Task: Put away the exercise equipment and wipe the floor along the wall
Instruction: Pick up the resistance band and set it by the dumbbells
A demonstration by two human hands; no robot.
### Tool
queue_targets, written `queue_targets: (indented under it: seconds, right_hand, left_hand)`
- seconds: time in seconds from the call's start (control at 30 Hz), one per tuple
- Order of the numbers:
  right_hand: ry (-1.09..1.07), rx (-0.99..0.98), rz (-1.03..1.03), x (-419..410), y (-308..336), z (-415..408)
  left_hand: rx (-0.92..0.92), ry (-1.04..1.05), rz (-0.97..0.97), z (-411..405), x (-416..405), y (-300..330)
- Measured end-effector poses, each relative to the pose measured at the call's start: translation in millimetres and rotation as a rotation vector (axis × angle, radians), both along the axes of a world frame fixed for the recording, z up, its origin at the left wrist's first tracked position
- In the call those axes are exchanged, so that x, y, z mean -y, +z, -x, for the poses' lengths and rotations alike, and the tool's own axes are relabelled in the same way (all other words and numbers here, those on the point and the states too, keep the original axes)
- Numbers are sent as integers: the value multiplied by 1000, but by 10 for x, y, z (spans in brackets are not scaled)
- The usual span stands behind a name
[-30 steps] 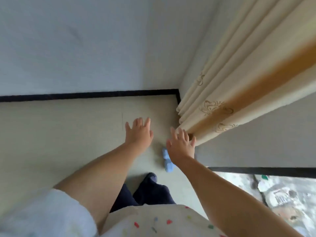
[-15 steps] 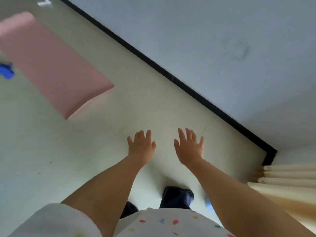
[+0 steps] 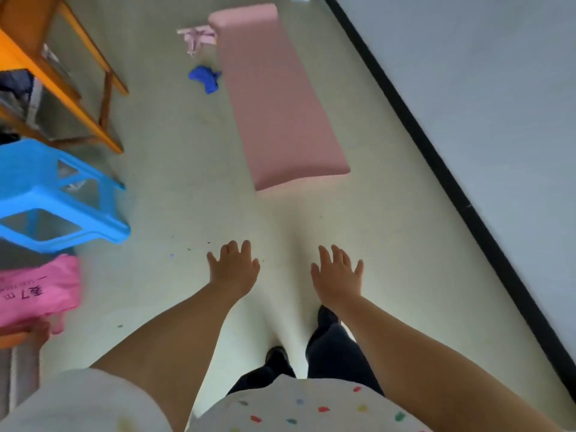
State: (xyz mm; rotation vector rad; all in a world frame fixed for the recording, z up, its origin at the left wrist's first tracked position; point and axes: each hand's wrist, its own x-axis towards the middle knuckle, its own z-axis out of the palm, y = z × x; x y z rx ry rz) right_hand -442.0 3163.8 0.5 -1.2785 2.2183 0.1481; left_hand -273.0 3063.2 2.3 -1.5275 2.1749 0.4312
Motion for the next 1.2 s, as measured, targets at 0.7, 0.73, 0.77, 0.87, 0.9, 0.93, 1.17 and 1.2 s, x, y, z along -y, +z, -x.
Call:
queue_targets:
  seconds: [0.7, 0.73, 0.77, 0.87, 0.9, 0.93, 1.17, 1.2]
  right_hand:
    - [476, -129, -19, 4566, 122, 465]
    - [505, -123, -23, 4790, 77, 361]
    - [524, -122, -31, 4947, 47, 280]
    - [565, -107, -43, 5609, -69, -50]
    - [575, -107, -43, 5865, -89, -185]
    - [574, -105, -45, 6126, -90, -315]
    - [479, -57, -49, 7790, 117, -988]
    - [481, -61, -60, 7966, 142, -1036]
  left_hand:
    - [-59, 367, 37, 226, 3682, 156]
    - [-54, 396, 34, 120, 3875, 118]
    - [-46, 411, 29, 39, 4014, 97]
    - [-20, 410, 34, -291, 4626, 32]
    - [-19, 411, 42, -425, 4877, 22]
    - [-20, 416, 49, -564, 5138, 29]
    - [37, 356, 108, -1434, 7018, 279]
    - [41, 356, 99, -1489, 7227, 295]
